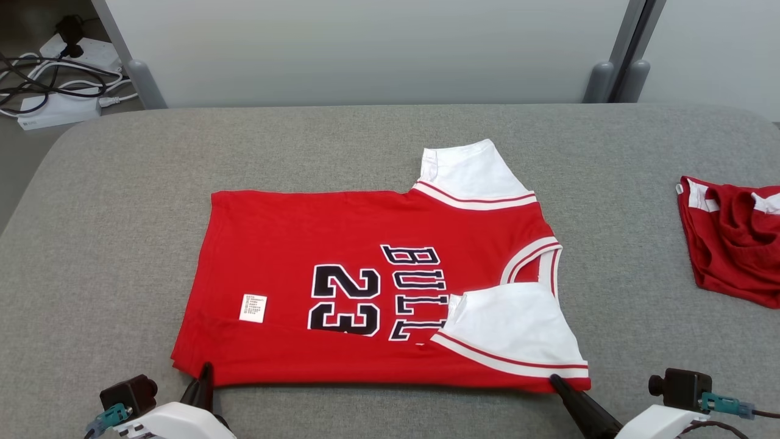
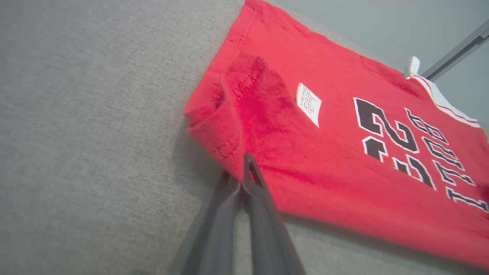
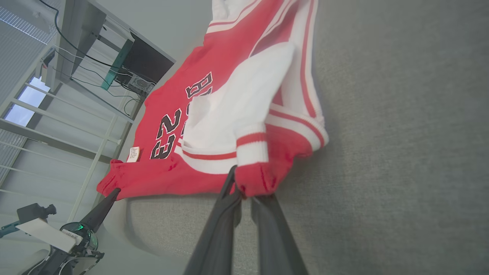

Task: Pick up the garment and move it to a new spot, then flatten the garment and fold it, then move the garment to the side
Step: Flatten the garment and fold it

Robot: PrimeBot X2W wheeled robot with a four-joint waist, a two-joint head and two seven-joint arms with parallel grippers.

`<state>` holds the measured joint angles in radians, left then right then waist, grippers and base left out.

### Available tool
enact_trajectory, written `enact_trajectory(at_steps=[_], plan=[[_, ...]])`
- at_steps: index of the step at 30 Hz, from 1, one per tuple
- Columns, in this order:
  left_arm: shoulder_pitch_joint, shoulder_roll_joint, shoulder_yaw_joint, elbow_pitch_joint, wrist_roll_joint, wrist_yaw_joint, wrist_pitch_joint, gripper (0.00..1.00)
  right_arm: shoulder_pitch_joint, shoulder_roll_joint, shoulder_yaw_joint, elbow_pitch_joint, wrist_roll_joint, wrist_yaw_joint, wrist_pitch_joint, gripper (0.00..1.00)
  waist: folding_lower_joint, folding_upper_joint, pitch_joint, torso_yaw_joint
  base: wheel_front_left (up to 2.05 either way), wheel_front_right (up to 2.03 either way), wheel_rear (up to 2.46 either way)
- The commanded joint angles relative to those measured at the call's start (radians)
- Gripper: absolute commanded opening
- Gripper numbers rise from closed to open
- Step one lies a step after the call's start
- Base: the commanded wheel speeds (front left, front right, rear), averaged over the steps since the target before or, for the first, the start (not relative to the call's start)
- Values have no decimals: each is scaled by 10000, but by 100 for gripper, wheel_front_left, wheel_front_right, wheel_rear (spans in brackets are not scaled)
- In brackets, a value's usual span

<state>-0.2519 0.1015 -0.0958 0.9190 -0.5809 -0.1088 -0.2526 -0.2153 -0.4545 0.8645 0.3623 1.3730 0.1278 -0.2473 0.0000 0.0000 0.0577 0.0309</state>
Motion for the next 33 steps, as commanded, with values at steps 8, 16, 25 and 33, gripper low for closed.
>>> enact_trajectory(at_steps=[8,16,25,33], plan=[[1,242,326,116,81,234,-91,0,55,-374,192,-111,131,29,-143,0,0,0,74,30,0,0,0],[-75,320,379,15,259,587,-91,100,-95,-308,-239,243,-125,29,-144,100,0,0,243,43,0,0,0],[256,659,867,-1588,880,1056,-91,100,2,-375,-1580,89,-1121,29,-144,100,0,0,328,52,0,0,0],[-460,848,575,-2352,1524,664,-88,100,-827,32,-2635,310,-3210,29,-145,100,0,0,826,15,0,0,0]])
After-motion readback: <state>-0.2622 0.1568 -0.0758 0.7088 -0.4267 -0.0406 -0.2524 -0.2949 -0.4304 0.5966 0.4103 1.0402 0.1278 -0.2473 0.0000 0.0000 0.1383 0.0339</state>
